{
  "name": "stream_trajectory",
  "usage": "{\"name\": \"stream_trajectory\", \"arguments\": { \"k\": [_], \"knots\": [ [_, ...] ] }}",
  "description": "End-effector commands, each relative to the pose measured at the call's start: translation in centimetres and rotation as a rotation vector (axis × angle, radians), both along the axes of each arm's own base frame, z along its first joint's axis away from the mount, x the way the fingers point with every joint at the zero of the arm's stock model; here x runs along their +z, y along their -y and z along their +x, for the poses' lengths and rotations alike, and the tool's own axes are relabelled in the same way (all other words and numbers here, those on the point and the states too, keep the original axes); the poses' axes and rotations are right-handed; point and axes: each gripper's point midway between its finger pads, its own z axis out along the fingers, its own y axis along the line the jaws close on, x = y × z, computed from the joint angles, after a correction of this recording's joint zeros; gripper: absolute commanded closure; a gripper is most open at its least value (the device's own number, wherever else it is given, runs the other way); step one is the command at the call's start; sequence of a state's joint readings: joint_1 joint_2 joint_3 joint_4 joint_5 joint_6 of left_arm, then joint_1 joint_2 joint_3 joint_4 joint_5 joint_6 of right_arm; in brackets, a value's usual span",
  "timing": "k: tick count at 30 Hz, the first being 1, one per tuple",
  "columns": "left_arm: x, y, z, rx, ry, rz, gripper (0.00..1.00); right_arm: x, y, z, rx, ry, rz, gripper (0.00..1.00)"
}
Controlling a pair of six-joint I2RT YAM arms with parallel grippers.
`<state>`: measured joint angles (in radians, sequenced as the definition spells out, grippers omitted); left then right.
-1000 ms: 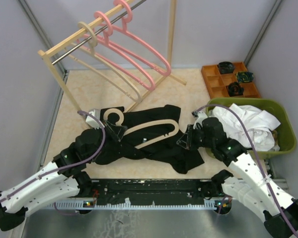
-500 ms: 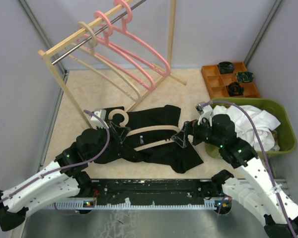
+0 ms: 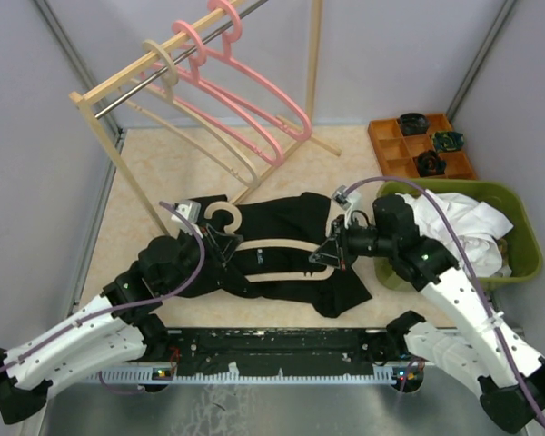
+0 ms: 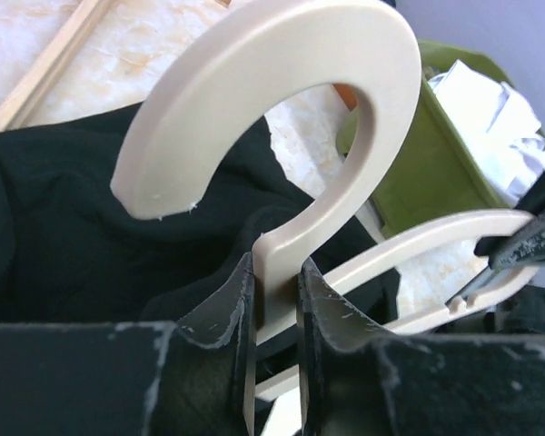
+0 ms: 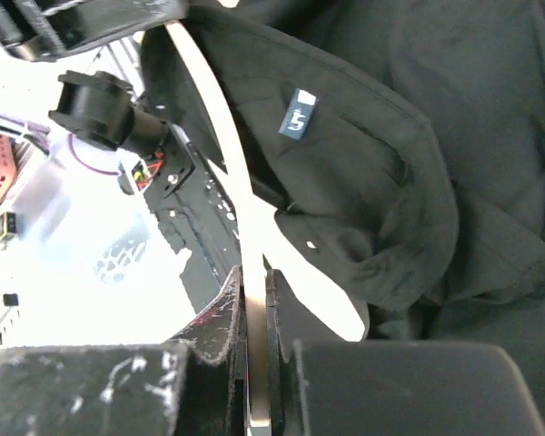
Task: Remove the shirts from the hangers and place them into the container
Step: Remove the shirt from the hanger.
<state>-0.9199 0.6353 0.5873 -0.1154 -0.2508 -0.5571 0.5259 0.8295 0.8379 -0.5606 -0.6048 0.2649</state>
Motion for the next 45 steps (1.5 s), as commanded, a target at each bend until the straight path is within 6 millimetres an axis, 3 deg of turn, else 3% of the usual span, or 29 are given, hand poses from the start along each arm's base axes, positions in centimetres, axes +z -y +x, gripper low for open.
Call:
{"name": "stream_trajectory", "arguments": {
  "k": [1,4,10,14,19,22,26,35,41,45],
  "knots": [
    [1.2,-1.3,0.8,0.094,0.015,-0.050,0.69,2.2,1.9,1.1,-0.161,0.067,0.009,1.00],
    [0.3,-1.5,1.1,0.119,-0.016,-0.022,0.50,2.6,3.3,1.0,-0.266,0.039,-0.010,1.00],
    [-2.0,-1.1,1.6,0.136,-0.085,0.027,0.34,2.2,5.1,-0.7,-0.368,-0.065,-0.024,1.00],
    [-3.1,-0.2,1.7,0.120,-0.127,0.066,0.32,5.4,6.6,-1.1,-0.451,0.022,0.050,1.00],
    [-3.7,0.1,1.8,0.120,-0.152,0.078,0.31,9.5,11.5,-0.6,-0.685,0.205,0.068,1.00],
    [-3.7,0.0,1.7,0.123,-0.150,0.071,0.31,10.7,14.2,-0.4,-0.815,0.290,0.094,1.00],
    [-3.5,-0.5,1.6,0.136,-0.147,0.061,0.31,12.2,16.0,-0.6,-0.882,0.394,0.128,1.00],
    [-3.4,-0.5,1.5,0.136,-0.147,0.038,0.30,14.8,15.4,1.1,-0.880,0.520,0.192,1.00],
    [-3.5,0.3,1.4,0.102,-0.160,0.045,0.31,17.4,14.8,5.1,-0.932,0.621,0.177,1.00],
    [-3.4,0.4,1.2,0.091,-0.160,0.050,0.31,17.6,12.4,7.9,-0.868,0.697,0.162,1.00]
  ]
}}
